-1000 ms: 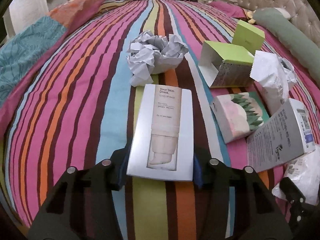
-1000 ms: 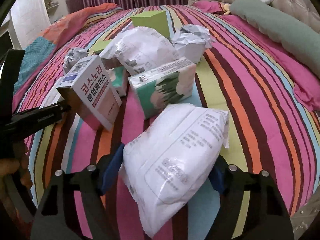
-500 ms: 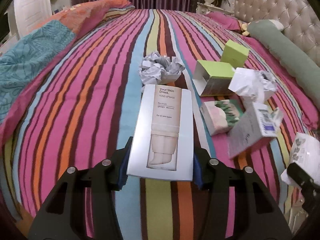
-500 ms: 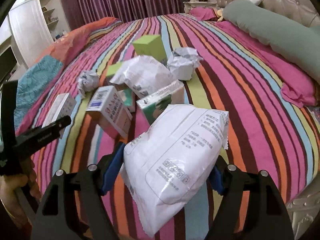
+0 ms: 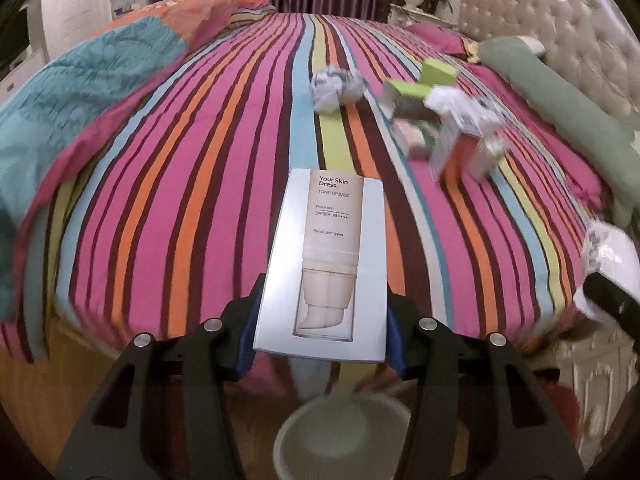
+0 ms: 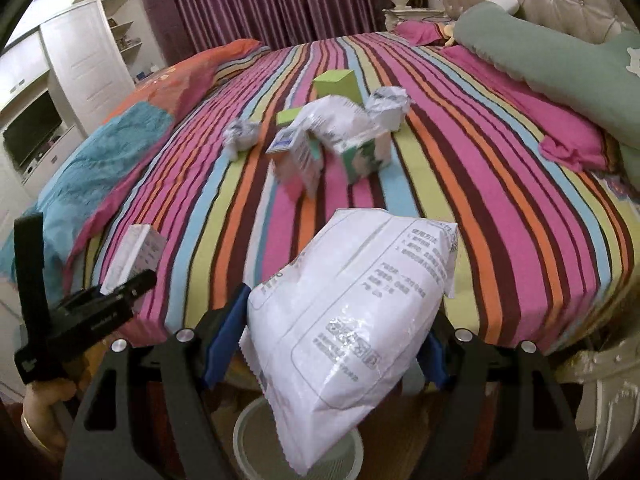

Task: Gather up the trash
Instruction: 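Carry the cosmetic box in the left gripper to the wastebasket while the right carries the bag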

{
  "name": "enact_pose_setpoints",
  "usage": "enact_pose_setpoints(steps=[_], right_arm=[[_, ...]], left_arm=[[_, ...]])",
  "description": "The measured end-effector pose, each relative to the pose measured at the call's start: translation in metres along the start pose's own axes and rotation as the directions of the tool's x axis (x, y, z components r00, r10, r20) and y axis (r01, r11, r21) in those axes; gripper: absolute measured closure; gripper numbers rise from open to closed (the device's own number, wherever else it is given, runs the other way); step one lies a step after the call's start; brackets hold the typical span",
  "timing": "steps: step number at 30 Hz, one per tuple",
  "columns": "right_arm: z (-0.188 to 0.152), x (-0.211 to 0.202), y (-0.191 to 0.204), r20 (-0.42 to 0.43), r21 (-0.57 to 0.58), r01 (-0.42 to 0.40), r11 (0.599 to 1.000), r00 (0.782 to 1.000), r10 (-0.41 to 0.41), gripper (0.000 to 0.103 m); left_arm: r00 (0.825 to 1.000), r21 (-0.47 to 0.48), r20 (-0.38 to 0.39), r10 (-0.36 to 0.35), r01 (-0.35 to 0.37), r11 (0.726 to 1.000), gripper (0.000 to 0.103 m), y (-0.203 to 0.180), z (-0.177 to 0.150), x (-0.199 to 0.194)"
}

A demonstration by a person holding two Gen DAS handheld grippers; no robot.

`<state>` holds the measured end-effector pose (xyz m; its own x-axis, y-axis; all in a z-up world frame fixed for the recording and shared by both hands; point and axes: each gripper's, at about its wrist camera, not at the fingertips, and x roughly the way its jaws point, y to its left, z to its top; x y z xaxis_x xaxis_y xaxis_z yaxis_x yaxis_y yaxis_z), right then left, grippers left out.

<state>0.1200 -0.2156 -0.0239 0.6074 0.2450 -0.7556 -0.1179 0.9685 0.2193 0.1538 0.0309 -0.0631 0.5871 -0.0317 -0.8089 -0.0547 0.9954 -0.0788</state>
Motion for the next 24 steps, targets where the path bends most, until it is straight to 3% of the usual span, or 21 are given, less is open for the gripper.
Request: enact_pose_setpoints(steps=[8,11,14,16,21,24], right_arm=[[-0.063,-0.019,0.011,-0.081,0.046,-0.054,0.997,0.995,0.058,0.032],[-0.089,-0.011,0.013,-0.143,0.091,-0.077,0.993,0.986,0.09,0.032],[-0.12,0.007,0.016,-0.231,0.147,-0.109,0.983,0.963,0.141,0.032],[-0.14,0.026,0.016,-0.311,0.195,-0.118,0.974,0.934,0.175,0.032],[-0.172,0.073,0.011,-0.467,0.302,-0.086,0.949,0.855,0.226,0.032],[-0.178,0.097,0.007,-0.508,0.348,-0.054,0.936,0.828,0.237,0.032]], left_arm=[[0.996,0.011,-0.083,-0.033,0.034,0.999,0.053,0.009,-0.088,-0.031],[0.989,-0.023,-0.137,-0.05,0.047,0.999,0.053,0.01,-0.116,-0.025],[0.974,-0.063,-0.208,-0.085,0.073,0.995,0.053,0.007,-0.143,-0.011],[0.952,-0.092,-0.282,-0.116,0.094,0.991,0.053,0.003,-0.159,0.004],[0.86,-0.168,-0.484,-0.161,0.089,0.982,0.053,0.003,-0.195,0.054],[0.814,-0.22,-0.556,-0.167,0.05,0.974,0.053,0.008,-0.209,0.08]])
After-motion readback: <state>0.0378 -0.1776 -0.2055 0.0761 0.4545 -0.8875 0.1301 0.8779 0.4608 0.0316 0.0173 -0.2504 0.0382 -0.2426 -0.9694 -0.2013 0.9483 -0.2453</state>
